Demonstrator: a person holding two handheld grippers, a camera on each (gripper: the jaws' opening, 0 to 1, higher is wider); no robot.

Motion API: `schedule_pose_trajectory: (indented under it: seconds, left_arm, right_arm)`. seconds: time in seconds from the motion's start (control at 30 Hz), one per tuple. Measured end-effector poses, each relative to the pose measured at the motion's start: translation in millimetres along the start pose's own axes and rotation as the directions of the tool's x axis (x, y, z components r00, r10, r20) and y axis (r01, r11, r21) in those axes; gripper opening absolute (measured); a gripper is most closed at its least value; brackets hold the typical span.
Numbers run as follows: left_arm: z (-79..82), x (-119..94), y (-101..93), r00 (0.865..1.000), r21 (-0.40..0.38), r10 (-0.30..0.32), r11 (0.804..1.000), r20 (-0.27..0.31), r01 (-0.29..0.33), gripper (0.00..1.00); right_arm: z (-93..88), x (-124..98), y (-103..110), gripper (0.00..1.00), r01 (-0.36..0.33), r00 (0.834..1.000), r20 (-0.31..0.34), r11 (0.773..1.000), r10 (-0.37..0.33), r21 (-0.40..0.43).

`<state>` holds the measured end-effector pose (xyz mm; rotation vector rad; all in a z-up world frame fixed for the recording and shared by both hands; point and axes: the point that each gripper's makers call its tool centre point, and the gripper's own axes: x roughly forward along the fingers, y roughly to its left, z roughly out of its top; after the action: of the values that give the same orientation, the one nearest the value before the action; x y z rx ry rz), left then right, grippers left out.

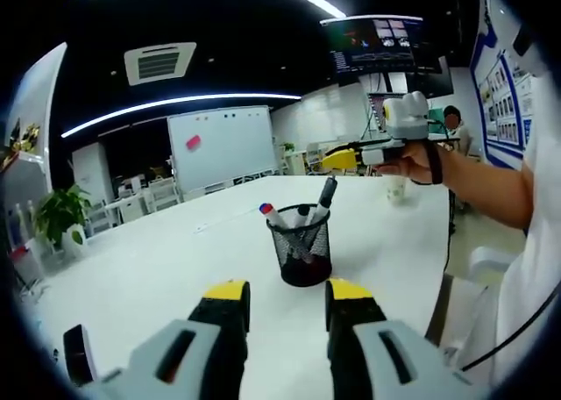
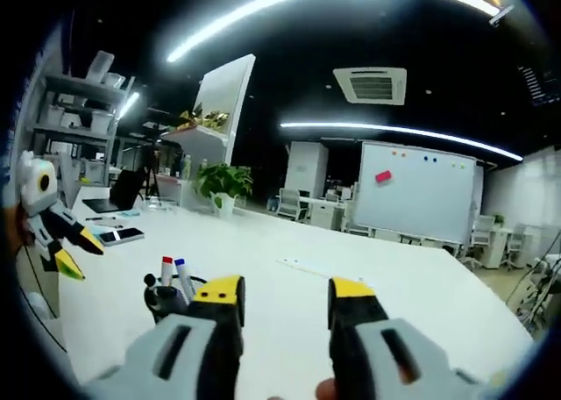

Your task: Place the scattered laser pointers and whiteboard markers into the pen holder and stack the scattered paper cups together

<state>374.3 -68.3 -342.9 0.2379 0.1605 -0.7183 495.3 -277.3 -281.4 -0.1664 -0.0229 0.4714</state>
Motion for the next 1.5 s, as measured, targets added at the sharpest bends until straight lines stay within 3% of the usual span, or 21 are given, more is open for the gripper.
schedule_pose_trajectory:
  seconds: [0.43,0.67,1.17,1.5]
  left_arm:
    - [-1.1,-1,-1.4,1.0,-0.001,-0.008,1.0,0.004,0.008,0.36]
    - [-1.0,-1,-2.1,1.0,-0.002,-0.009,1.0,0.006,0.009,0.36]
    - [1.3,4,-6.9,1.0,0.008,-0.024,1.0,0.003,0.024,0.36]
    - [1.9,6,-8.3,1.0,0.012,-0.032,0.999,0.002,0.031,0.36]
  right_arm:
    - [-10.9,-20,-20,0.43,0.069,0.997,-0.025,0.998,-0.069,-0.011]
    - [-15.3,-31,-41,0.47,0.119,0.992,-0.034,0.992,-0.12,-0.03]
    - [-27.6,-56,-81,0.58,0.229,0.971,-0.056,0.972,-0.232,-0.052]
    - [-29.2,-79,-108,0.65,0.319,0.945,-0.053,0.946,-0.322,-0.064]
